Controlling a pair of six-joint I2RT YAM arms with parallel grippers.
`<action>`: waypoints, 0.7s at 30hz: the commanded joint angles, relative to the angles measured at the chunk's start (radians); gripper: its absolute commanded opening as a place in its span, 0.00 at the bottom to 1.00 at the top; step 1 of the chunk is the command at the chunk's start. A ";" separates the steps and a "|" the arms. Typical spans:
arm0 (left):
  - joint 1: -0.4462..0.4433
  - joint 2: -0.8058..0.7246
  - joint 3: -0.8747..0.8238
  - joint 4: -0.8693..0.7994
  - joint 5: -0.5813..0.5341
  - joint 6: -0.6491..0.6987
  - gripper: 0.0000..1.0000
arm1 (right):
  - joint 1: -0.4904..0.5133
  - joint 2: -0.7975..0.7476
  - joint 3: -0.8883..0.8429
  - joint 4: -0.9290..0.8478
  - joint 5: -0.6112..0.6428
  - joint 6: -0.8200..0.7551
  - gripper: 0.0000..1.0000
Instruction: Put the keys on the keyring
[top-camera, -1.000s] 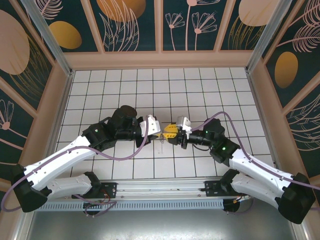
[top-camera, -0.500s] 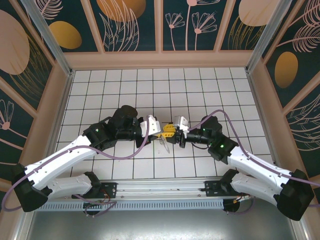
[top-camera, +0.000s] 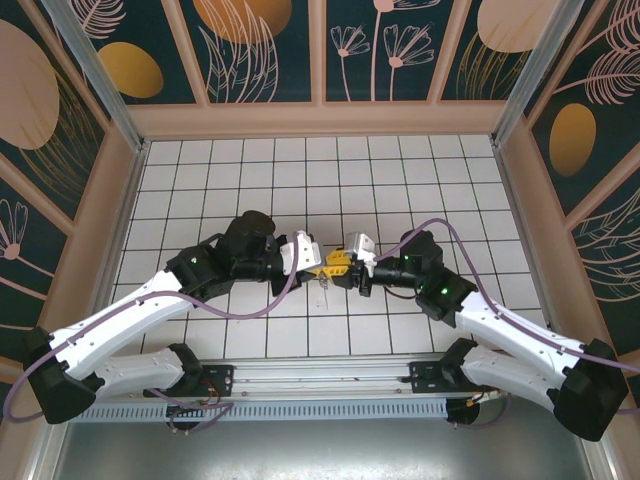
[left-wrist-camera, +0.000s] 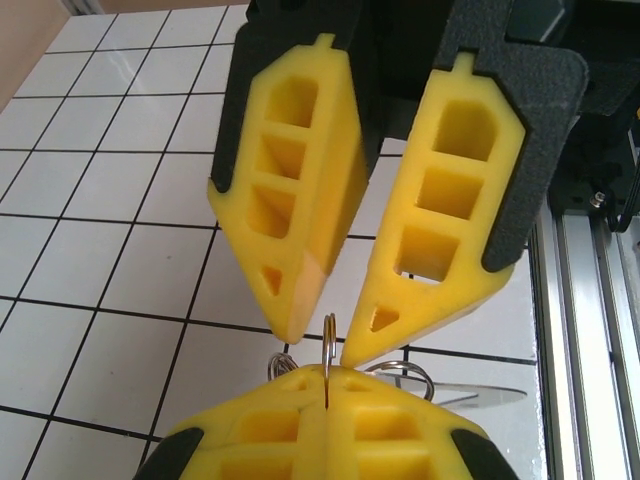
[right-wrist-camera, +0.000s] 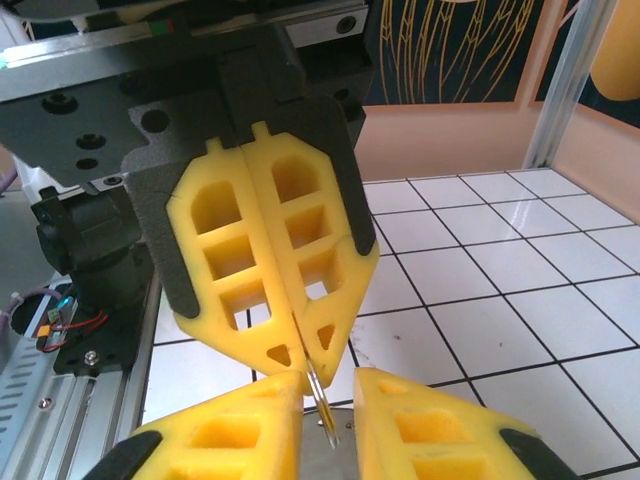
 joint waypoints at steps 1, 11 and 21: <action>-0.001 0.017 0.035 0.032 0.034 0.012 0.00 | 0.009 -0.005 0.023 -0.021 -0.018 -0.017 0.07; -0.002 0.002 0.019 0.055 0.056 0.002 0.00 | 0.008 -0.053 0.004 0.001 -0.015 -0.013 0.00; -0.001 -0.049 -0.027 0.117 0.079 -0.028 0.00 | 0.007 -0.072 -0.029 0.066 -0.026 0.009 0.00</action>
